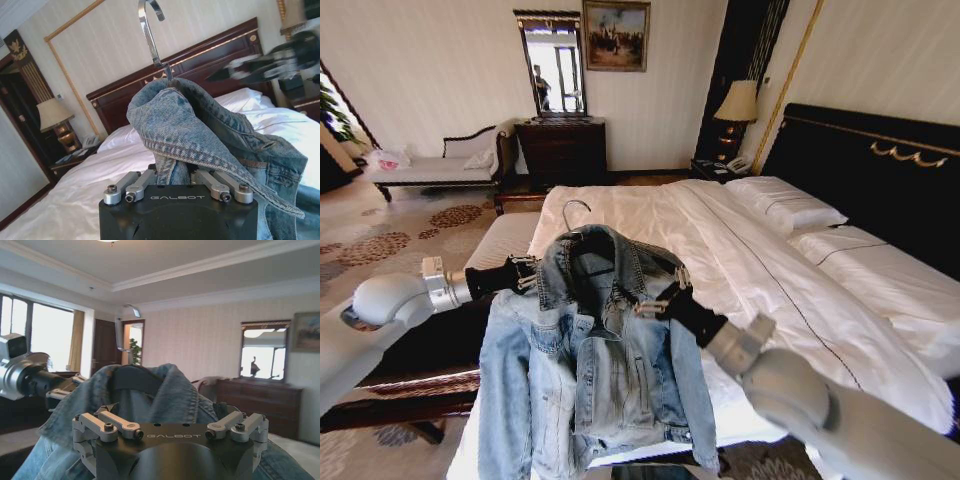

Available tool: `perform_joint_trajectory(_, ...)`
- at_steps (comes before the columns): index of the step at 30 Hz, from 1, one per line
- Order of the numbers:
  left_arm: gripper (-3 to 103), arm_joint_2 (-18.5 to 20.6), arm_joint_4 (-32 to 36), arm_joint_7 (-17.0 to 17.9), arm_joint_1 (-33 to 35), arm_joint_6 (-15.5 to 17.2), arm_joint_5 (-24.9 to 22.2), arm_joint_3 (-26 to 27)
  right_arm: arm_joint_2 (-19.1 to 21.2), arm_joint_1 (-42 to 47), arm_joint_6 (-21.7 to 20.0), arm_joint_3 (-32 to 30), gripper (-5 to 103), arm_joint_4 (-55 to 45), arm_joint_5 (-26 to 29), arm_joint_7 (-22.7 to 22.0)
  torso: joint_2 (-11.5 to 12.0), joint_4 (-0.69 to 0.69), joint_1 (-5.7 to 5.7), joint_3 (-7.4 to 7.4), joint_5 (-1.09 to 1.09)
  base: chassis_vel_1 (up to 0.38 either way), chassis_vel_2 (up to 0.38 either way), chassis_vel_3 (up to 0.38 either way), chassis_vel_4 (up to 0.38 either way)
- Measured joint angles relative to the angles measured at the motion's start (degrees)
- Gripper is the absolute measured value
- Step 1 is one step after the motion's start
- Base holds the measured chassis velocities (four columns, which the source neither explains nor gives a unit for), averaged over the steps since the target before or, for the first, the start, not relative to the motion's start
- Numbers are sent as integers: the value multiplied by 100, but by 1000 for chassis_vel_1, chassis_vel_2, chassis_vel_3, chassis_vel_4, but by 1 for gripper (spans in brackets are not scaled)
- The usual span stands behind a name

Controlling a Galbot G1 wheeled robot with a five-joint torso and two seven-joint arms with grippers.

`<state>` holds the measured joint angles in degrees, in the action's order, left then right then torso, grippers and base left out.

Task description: Pick up the clothes from the bed and hang them on the clothes hanger.

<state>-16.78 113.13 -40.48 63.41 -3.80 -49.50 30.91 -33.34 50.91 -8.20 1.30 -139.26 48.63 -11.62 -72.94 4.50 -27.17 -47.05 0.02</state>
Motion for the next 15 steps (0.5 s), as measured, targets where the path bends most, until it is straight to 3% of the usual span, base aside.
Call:
perform_joint_trajectory(1,21,0,0,0,0,0,0,0,0,0,0,0,100,0,0,0,0,0,0,0,0,0,0,0,0)
perform_joint_trajectory(3,21,15,56,-4,23,2,-19,22,180,-593,74,-35,100,369,733,569,0,0,0,-1,0,0,0,0,0)
perform_joint_trajectory(5,21,20,57,-19,24,3,-19,25,373,-1001,110,14,100,647,1093,1118,0,0,-1,-1,-1,0,0,0,0)
perform_joint_trajectory(6,21,20,57,-19,24,3,-19,25,373,-1001,110,14,100,647,1093,1118,0,0,-1,-1,-1,0,0,0,0)
perform_joint_trajectory(7,21,19,60,-34,23,2,-19,25,538,-1328,212,94,100,939,1231,1770,0,0,-1,-1,-2,0,0,0,0)
perform_joint_trajectory(10,21,-5,70,-55,29,-5,-9,25,822,-1916,369,242,100,1606,1284,3103,0,2,-1,-1,-1,0,0,0,0)
perform_joint_trajectory(11,21,-5,70,-55,29,-5,-9,25,822,-1916,369,242,100,1606,1284,3103,0,2,-1,-1,-1,0,0,0,0)
perform_joint_trajectory(14,21,-29,62,-113,81,-48,24,37,929,-2404,507,448,100,2339,1163,4324,0,2,0,0,-1,0,0,0,0)
perform_joint_trajectory(15,21,-30,61,-118,84,-53,27,38,930,-2462,513,473,100,2439,1107,4466,0,1,0,0,-1,0,0,0,0)
